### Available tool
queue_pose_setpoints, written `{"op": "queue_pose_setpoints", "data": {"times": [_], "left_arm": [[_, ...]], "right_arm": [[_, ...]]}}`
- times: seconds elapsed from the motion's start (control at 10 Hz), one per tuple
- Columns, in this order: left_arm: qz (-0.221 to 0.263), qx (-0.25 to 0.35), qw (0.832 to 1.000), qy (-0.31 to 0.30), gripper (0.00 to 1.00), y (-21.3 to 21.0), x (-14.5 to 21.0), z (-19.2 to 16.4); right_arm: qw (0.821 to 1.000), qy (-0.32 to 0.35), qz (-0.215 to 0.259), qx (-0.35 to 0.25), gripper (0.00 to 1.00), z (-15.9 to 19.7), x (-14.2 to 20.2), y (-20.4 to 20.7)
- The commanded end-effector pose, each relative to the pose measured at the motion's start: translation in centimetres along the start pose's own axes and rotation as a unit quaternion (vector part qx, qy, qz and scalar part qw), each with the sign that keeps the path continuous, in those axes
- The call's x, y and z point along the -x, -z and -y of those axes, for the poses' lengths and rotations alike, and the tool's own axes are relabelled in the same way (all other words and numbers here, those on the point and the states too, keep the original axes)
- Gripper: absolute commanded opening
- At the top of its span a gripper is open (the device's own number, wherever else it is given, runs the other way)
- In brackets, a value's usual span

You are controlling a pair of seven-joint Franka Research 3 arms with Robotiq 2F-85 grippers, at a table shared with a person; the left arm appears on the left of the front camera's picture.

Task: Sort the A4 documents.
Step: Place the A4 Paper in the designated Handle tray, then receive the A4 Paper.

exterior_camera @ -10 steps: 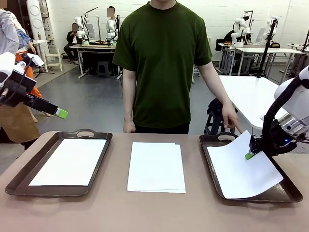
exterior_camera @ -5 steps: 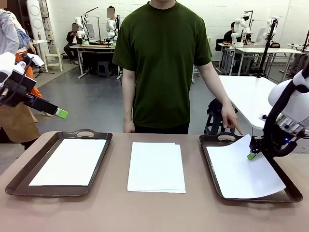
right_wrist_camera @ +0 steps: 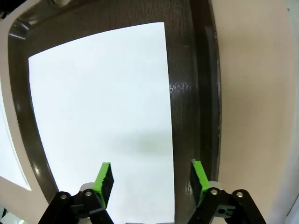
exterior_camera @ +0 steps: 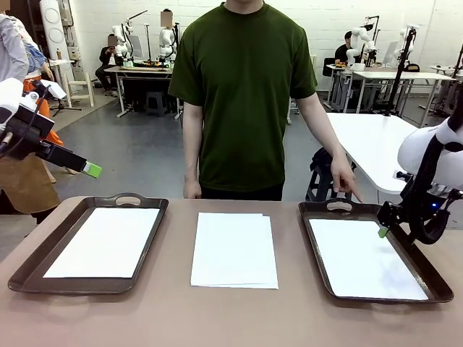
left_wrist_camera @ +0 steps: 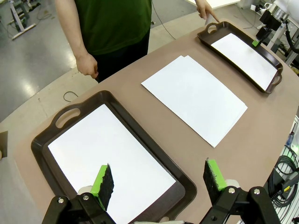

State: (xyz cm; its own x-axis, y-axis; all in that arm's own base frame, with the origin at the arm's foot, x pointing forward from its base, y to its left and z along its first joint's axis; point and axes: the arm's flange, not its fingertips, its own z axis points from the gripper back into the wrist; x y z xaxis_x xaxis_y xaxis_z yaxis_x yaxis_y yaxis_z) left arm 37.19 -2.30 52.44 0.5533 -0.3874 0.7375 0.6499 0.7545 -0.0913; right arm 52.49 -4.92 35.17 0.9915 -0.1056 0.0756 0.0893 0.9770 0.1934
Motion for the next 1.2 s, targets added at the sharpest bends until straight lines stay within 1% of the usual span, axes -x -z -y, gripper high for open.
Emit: {"op": "queue_pose_setpoints", "data": {"times": [0.0, 0.2, 0.3, 0.4, 1.1], "left_arm": [[0.0, 0.0, 1.0, -0.001, 1.0, 0.0, 0.1, -0.1], [0.0, 0.0, 1.0, -0.001, 1.0, 0.0, 0.1, -0.1], [0.0, 0.0, 1.0, -0.001, 1.0, 0.0, 0.1, -0.1], [0.0, 0.0, 1.0, -0.001, 1.0, 0.0, 0.1, -0.1], [0.0, 0.0, 1.0, -0.001, 1.0, 0.0, 0.1, -0.1]], "right_arm": [[1.0, 0.015, 0.006, 0.009, 1.0, -0.2, 0.9, -0.5], [1.0, 0.013, 0.009, 0.001, 1.0, -0.6, 1.0, -0.5], [1.0, 0.017, -0.003, 0.0, 1.0, -1.8, 1.0, -0.3], [1.0, 0.004, 0.006, -0.001, 1.0, -0.1, 0.4, -0.8], [1.0, 0.004, 0.006, -0.001, 1.0, -0.1, 0.4, -0.8]]}}
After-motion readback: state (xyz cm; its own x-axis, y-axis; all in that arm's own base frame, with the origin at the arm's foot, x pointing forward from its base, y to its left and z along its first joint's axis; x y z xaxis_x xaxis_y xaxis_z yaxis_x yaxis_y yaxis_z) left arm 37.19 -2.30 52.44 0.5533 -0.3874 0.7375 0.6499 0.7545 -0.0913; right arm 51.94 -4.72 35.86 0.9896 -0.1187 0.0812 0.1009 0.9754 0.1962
